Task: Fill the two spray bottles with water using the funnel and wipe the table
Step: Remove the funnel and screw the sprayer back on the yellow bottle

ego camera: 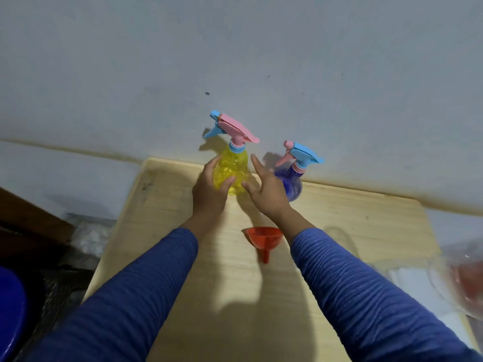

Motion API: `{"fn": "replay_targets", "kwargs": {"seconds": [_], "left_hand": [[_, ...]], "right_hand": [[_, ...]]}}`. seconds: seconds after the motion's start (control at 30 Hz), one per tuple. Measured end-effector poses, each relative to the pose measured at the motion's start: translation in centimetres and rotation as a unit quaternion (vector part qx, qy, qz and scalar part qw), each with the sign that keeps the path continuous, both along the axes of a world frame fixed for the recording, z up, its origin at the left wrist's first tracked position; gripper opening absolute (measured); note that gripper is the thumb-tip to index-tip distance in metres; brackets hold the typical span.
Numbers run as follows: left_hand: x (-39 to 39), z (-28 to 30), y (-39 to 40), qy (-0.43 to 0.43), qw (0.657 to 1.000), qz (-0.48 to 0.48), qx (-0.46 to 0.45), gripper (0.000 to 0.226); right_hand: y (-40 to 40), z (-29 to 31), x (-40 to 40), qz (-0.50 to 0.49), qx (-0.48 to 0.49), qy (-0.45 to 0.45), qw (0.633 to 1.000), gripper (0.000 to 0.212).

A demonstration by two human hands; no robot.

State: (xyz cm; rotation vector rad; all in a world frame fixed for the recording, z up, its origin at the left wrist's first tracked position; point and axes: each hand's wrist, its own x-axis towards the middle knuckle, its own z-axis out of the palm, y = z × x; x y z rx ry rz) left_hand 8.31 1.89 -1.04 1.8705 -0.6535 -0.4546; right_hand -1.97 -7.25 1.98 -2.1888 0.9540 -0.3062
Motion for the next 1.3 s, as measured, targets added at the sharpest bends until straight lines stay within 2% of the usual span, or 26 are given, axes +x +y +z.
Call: {"fn": "replay_targets", "kwargs": {"seconds": [0.1,0.2,0.3,0.4,0.63,0.77,0.9,0.97,1.17,1.3], "left_hand": [[-0.4,0.5,0.9,-0.068,0.994,-0.033,0.076,0.065],[-1.3,1.7,1.9,-0.116,0.968,-0.090,0.204,0.063],[-3.1,4.4,2.8,-0.153,0.932,-0.123,0.305,0.057],[-5.0,7.7,3.5,-0.207,0.908,-0.126,0.343,0.061],[-9.2,14.6,5.2,-0.276,0.899,-0.087,0.328,0.057],[-11.4,17.7,5.9,-0.341,0.882,-0.103,0.309,0.061],[-13.8,20.7,6.7,-0.386,0.869,-0.135,0.280,0.051],[-14.6,21.5,7.3,-0.417,0.858,-0.153,0.259,0.050],[-17.3,21.3,9.9,-0.432,0.843,-0.244,0.207,0.048],[-19.9,20.3,11.6,-0.474,0.810,-0.283,0.198,0.051]], "right_hand": [[0.1,1.1,-1.2,0.051,-0.064,0.114,0.990,0.061],[0.6,2.6,-2.3,0.084,-0.112,0.204,0.969,0.053],[1.5,4.3,-3.7,0.069,-0.148,0.227,0.960,0.046],[2.3,6.5,-5.2,0.051,-0.168,0.221,0.959,0.059],[4.8,12.4,-8.9,0.037,-0.225,0.158,0.961,0.062],[6.7,15.2,-11.6,0.003,-0.241,0.127,0.962,0.047],[8.4,17.3,-14.3,-0.055,-0.251,0.123,0.959,0.052],[9.5,18.0,-15.5,-0.090,-0.244,0.119,0.958,0.057],[14.2,18.8,-19.4,-0.178,-0.216,0.134,0.951,0.056],[17.3,18.1,-22.2,-0.210,-0.230,0.154,0.938,0.051]]}}
